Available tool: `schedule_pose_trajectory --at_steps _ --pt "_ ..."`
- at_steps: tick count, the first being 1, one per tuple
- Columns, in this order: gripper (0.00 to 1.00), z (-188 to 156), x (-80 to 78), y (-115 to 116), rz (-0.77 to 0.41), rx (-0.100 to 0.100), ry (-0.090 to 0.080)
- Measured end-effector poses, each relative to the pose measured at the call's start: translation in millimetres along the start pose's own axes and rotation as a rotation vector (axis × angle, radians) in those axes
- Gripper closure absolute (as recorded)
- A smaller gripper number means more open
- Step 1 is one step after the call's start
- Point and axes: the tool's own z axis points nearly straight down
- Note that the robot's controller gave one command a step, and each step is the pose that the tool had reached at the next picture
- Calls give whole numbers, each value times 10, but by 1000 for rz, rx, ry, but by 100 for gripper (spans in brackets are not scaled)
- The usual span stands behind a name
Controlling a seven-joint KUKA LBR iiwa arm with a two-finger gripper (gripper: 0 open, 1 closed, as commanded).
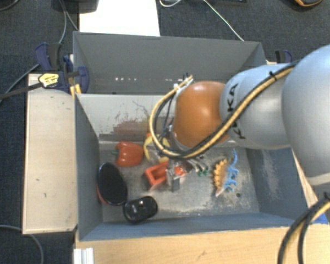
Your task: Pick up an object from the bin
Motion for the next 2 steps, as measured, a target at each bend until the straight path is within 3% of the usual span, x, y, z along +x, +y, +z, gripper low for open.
schedule_pose_trajectory --at_steps 1,2 --pt "100 0 0 0 1 0 0" --pt "100 -1340 83 33 17 -1 3"
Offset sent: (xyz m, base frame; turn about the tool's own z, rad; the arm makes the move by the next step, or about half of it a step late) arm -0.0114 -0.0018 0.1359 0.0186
